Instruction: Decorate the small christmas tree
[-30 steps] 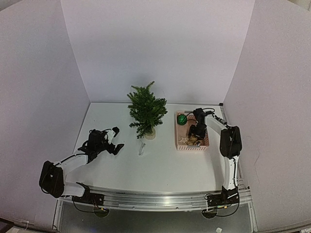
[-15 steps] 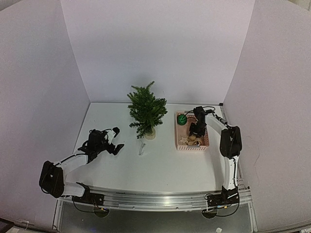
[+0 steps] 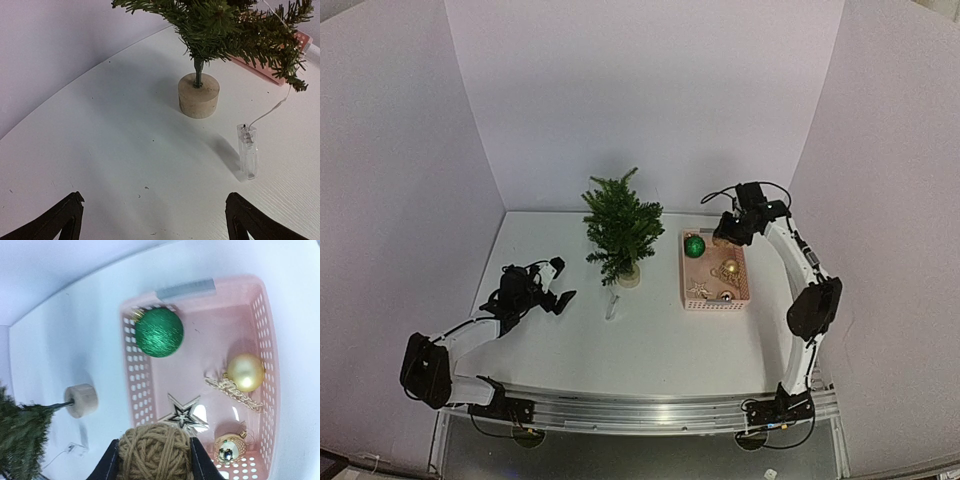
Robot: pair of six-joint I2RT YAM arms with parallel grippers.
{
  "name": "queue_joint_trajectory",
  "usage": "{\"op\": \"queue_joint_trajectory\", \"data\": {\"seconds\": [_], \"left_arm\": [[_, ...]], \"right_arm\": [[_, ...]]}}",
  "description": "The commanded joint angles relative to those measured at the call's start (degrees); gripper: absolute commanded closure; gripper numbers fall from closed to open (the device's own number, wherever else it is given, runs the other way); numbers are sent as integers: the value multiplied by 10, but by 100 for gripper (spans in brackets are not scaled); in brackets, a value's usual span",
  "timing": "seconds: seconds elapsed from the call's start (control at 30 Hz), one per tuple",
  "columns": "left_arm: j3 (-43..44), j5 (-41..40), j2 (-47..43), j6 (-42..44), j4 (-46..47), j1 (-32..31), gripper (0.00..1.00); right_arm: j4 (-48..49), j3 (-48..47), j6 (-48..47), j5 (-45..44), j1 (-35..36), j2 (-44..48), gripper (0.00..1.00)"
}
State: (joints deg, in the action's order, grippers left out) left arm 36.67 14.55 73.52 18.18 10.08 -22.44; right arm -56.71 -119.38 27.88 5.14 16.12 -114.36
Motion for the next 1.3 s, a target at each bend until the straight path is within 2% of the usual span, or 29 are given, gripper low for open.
{"op": "queue_joint_trajectory", "data": {"seconds": [0.0, 0.3, 0.53, 0.63, 0.8, 0.87, 0.93, 1.27], "left_arm": [[-13, 5, -15, -20, 58, 4, 1], [-16, 3, -9, -30, 64, 4, 1], [-13, 5, -7, -28, 62, 4, 1], [-16, 4, -9, -26, 63, 4, 1], [-19, 10, -12, -26, 59, 4, 1], [-18, 10, -14, -25, 57, 3, 1], [-18, 9, -16, -24, 55, 4, 1], [-15, 20, -16, -18, 43, 4, 1]], "right_arm": [[6, -55, -21, 53, 38, 59, 82], [126, -110, -22, 145, 128, 80, 82], [226, -103, -4, 116, 166, 79, 84], [288, -55, -10, 103, 181, 94, 84], [595, 165, 3, 86, 191, 174, 87], [667, 223, -8, 65, 192, 194, 87], [695, 253, -17, 56, 193, 204, 88], [739, 284, -20, 53, 192, 213, 88]]}}
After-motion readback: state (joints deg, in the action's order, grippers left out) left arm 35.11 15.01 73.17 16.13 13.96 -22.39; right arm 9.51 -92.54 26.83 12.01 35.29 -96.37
